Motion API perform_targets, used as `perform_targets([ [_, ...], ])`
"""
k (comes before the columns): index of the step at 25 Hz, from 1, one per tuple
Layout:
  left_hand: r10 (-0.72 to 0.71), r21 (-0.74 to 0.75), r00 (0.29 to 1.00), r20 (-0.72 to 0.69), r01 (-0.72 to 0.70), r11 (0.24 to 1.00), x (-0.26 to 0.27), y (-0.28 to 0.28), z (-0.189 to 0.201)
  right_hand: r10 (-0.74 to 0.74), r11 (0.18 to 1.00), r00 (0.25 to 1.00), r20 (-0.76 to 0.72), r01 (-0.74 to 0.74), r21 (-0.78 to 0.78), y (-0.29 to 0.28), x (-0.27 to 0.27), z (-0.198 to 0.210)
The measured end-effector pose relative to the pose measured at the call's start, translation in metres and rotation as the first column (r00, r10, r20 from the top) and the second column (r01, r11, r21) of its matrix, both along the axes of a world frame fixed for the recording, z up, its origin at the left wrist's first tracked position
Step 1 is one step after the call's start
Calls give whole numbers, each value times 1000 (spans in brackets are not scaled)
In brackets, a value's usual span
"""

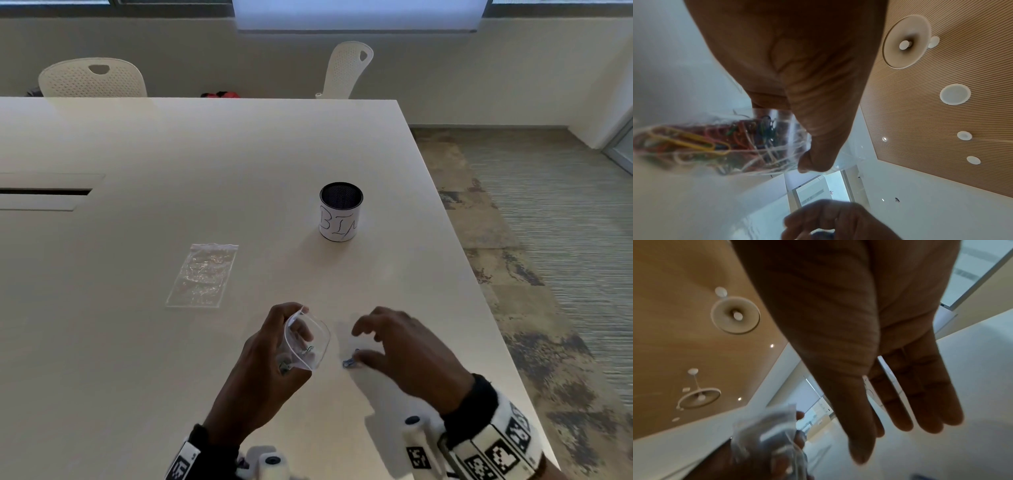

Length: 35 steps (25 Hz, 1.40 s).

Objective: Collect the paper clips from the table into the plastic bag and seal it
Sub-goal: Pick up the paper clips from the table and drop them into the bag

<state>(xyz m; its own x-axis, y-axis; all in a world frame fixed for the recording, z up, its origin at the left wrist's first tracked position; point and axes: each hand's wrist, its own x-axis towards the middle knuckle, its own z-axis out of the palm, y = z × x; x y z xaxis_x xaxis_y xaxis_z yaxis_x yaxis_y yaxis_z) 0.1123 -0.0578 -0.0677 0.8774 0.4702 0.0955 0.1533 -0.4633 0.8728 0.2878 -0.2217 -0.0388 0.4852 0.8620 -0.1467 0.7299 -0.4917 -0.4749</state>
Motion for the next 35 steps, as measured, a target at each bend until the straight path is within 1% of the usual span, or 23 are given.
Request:
perform_targets([
  [1, -1, 0, 1000, -1, 1, 1000, 0, 0, 0, 24, 997, 1000, 15, -23, -67, 0, -4, -7],
  [2, 0, 2, 1000, -3, 0, 1000, 0, 0, 0, 38, 995, 999, 28, -36, -92, 0, -9, -11],
  [5, -7, 4, 1000, -8, 7, 1000, 0, 0, 0, 63, 996, 995, 81, -58, -62, 4, -16, -23],
  [7, -9, 3, 1000, -5, 9, 1000, 0, 0, 1, 54, 998, 997, 62, -51, -46, 6, -16, -25],
  [10, -8, 12, 1000, 2, 8, 1000, -1, 0, 1, 48, 996, 997, 64, -43, -78, 6, -15, -27],
  [15, -6, 3, 1000, 4, 6, 1000, -2, 0, 0, -3, 995, 996, 92, 12, -102, 5, -12, -30],
  [18, -1, -5, 1000, 6, 1, 1000, -3, 0, -1, -62, 996, 997, 48, 65, -64, 1, -5, -31],
  [19, -3, -7, 1000, 6, 3, 1000, -3, 0, -1, -96, 995, 995, 3, 96, -23, -1, -2, -28],
  [20, -4, -8, 1000, 5, 4, 1000, -3, 0, -1, -136, 989, 988, -76, 139, 44, -3, 1, -24],
  [22, -3, -7, 1000, 5, 3, 1000, -3, 0, -1, -198, 942, 939, -281, 262, 210, -5, 2, -11],
  [24, -7, -3, 1000, 4, 7, 1000, -2, -1, -2, -188, 874, 864, -467, 364, 321, -3, -4, 9],
  [25, -9, -3, 1000, 2, 9, 1000, -2, -1, -2, -159, 848, 834, -529, 390, 359, 0, -8, 19],
  [26, -10, -4, 1000, 0, 10, 1000, -2, -1, -1, -126, 830, 821, -557, 395, 394, 4, -14, 27],
  [27, -11, -5, 1000, -2, 11, 1000, -1, -1, -1, -96, 818, 827, -554, 382, 430, 8, -19, 34],
  [28, -11, -5, 1000, -2, 11, 1000, -1, -2, -1, -66, 810, 849, -524, 352, 469, 13, -25, 38],
  [30, -9, -5, 1000, 1, 9, 1000, -1, -1, 0, 5, 813, 910, -414, 237, 532, 22, -36, 42],
  [32, -4, -9, 1000, -3, 4, 1000, -1, -2, 0, 84, 827, 944, -321, 113, 550, 29, -41, 43],
  [33, -2, -14, 1000, -7, 2, 1000, -2, -1, 0, 94, 821, 948, -303, 98, 562, 29, -38, 42],
  [35, 2, -24, 1000, -6, -2, 1000, -3, -1, 1, 22, 825, 972, -234, 114, 553, 26, -22, 36],
])
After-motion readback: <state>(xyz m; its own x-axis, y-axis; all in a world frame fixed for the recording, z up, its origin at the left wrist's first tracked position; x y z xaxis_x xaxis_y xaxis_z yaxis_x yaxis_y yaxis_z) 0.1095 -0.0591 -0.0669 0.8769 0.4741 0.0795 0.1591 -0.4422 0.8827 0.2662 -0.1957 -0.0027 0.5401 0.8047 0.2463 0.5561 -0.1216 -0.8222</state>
